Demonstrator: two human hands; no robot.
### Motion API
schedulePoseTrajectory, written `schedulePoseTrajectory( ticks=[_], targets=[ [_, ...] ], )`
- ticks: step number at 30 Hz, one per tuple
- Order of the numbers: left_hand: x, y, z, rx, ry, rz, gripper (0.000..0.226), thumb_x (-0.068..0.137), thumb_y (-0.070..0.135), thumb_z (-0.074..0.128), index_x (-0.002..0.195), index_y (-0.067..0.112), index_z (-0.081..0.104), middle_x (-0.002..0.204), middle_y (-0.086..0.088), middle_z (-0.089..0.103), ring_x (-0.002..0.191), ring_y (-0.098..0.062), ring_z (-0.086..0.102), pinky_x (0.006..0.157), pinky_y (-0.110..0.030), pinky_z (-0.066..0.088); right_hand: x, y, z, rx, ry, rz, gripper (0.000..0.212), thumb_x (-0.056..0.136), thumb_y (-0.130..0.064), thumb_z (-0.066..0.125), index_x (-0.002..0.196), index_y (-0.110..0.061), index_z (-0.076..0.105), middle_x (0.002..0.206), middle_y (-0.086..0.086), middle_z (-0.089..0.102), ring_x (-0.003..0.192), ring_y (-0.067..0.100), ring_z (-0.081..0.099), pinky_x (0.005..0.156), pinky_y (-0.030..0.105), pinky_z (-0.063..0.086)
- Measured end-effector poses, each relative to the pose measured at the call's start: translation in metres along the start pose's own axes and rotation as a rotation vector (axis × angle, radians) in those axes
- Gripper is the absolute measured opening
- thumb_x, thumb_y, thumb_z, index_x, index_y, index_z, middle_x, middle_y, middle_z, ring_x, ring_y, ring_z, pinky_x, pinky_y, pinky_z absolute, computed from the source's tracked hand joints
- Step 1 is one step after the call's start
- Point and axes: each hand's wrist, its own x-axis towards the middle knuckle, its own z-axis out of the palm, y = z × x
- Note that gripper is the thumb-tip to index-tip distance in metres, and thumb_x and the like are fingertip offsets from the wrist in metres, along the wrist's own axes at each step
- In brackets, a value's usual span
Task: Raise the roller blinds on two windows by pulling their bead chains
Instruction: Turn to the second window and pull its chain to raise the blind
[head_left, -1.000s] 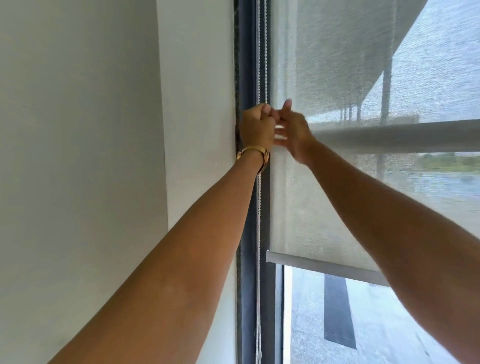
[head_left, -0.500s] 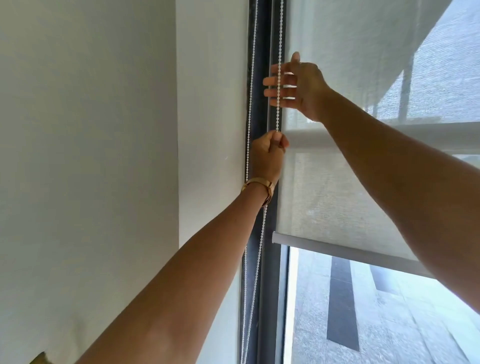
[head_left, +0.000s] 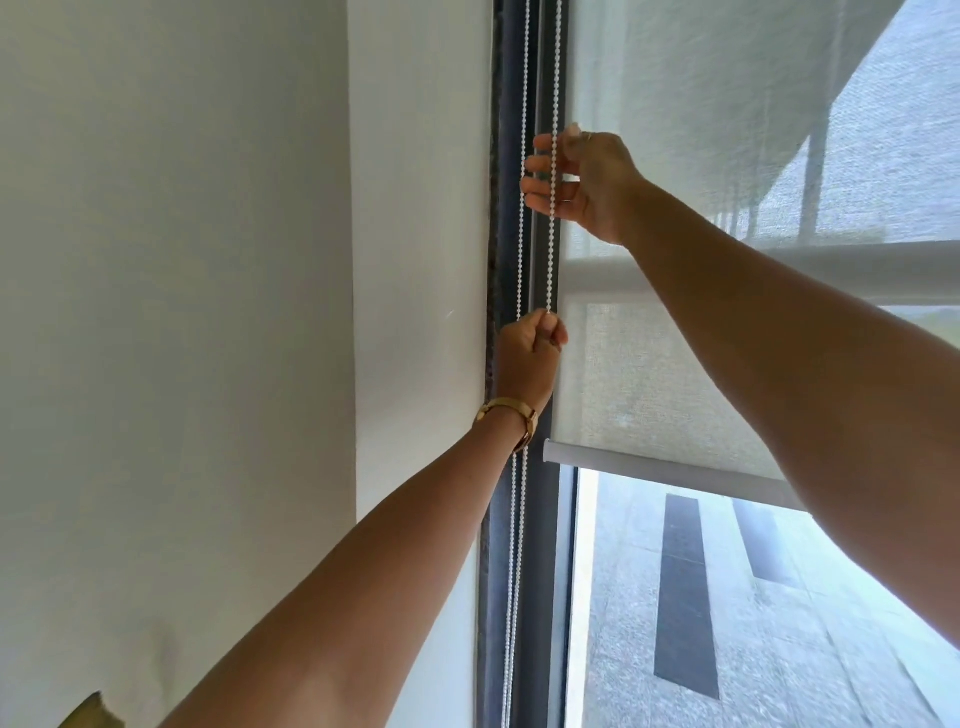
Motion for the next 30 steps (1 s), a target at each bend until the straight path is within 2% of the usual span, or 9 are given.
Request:
schedulePoseTrajectory(
  ticks=[4, 7, 11, 17, 20, 22, 24, 28, 30],
  targets=[
    [-0.006, -0.005, 0.004, 0.039, -0.027, -0.004, 0.043, 0.093, 0.000, 0.033, 0.059, 0.023, 0.047, 0.058, 0.007, 0.048, 0.055, 0.001, 0.046, 0.060, -0.012, 0.041, 0.004, 0.006, 0.000, -0.156, 0.083, -0.055, 0.037, 0.099, -0.011, 0.026, 0.083, -0.010, 0.059, 0.057, 0.001, 0.042, 0.045, 0.010, 0.042, 0.049, 0.023, 0.046],
    [-0.013, -0.010, 0.006, 0.054, -0.047, -0.027, 0.039, 0.091, -0.002, 0.033, 0.061, 0.018, 0.049, 0.058, 0.007, 0.047, 0.053, 0.004, 0.046, 0.062, -0.014, 0.040, -0.001, 0.015, -0.001, -0.203, 0.128, -0.079, 0.040, 0.091, -0.002, 0.020, 0.064, -0.015, 0.047, 0.051, -0.001, 0.038, 0.042, 0.010, 0.033, 0.042, 0.019, 0.032],
    [-0.021, -0.019, 0.007, 0.042, -0.132, -0.075, 0.033, 0.091, -0.002, 0.033, 0.067, 0.008, 0.053, 0.058, 0.006, 0.047, 0.053, 0.004, 0.046, 0.062, -0.017, 0.040, -0.013, 0.034, -0.010, -0.234, 0.172, -0.155, 0.039, 0.086, 0.002, 0.022, 0.060, -0.017, 0.043, 0.051, -0.003, 0.038, 0.042, 0.008, 0.032, 0.040, 0.019, 0.029],
    [-0.032, -0.028, 0.001, -0.064, -0.330, -0.318, 0.033, 0.099, 0.010, 0.030, 0.094, 0.000, 0.061, 0.057, -0.004, 0.052, 0.044, -0.004, 0.048, 0.041, -0.017, 0.037, -0.020, 0.068, -0.018, -0.407, 0.275, -0.260, 0.030, 0.072, -0.001, 0.024, 0.059, -0.021, 0.041, 0.057, -0.002, 0.039, 0.051, 0.010, 0.035, 0.048, 0.025, 0.030],
    [-0.030, -0.030, -0.005, -0.089, -0.384, -0.413, 0.035, 0.100, 0.013, 0.027, 0.115, 0.001, 0.057, 0.080, -0.014, 0.067, 0.066, -0.015, 0.064, 0.061, -0.029, 0.051, -0.026, 0.080, -0.022, -0.414, 0.266, -0.246, 0.029, 0.069, 0.000, 0.023, 0.060, -0.021, 0.040, 0.058, -0.001, 0.037, 0.051, 0.010, 0.031, 0.049, 0.026, 0.025],
    [-0.025, -0.027, -0.007, -0.114, -0.343, -0.449, 0.038, 0.101, 0.017, 0.025, 0.122, 0.003, 0.052, 0.103, -0.021, 0.067, 0.081, -0.021, 0.064, 0.075, -0.032, 0.052, -0.030, 0.088, -0.028, -0.383, 0.270, -0.263, 0.030, 0.070, 0.003, 0.023, 0.061, -0.020, 0.039, 0.058, 0.001, 0.035, 0.049, 0.010, 0.028, 0.045, 0.024, 0.021],
    [-0.014, -0.021, -0.009, -0.123, -0.302, -0.440, 0.039, 0.102, 0.021, 0.023, 0.125, 0.003, 0.050, 0.112, -0.022, 0.065, 0.090, -0.024, 0.062, 0.078, -0.030, 0.052, -0.033, 0.100, -0.033, -0.392, 0.297, -0.326, 0.028, 0.069, 0.002, 0.023, 0.061, -0.019, 0.039, 0.060, 0.005, 0.035, 0.051, 0.011, 0.029, 0.046, 0.026, 0.020],
    [0.024, -0.001, -0.006, -0.105, -0.262, -0.364, 0.037, 0.101, 0.019, 0.026, 0.118, 0.000, 0.053, 0.104, -0.021, 0.065, 0.090, -0.031, 0.063, 0.079, -0.038, 0.054, -0.040, 0.125, -0.034, -0.469, 0.382, -0.414, 0.028, 0.073, 0.008, 0.028, 0.064, -0.013, 0.043, 0.058, 0.005, 0.041, 0.055, 0.011, 0.037, 0.049, 0.018, 0.029],
    [0.043, 0.011, -0.003, -0.153, -0.230, -0.330, 0.031, 0.099, 0.015, 0.029, 0.104, 0.002, 0.057, 0.087, -0.019, 0.063, 0.076, -0.027, 0.062, 0.072, -0.037, 0.054, -0.044, 0.138, -0.031, -0.473, 0.400, -0.412, 0.033, 0.074, 0.011, 0.030, 0.061, -0.018, 0.041, 0.057, -0.002, 0.042, 0.055, 0.007, 0.038, 0.050, 0.014, 0.030]
  ],
)
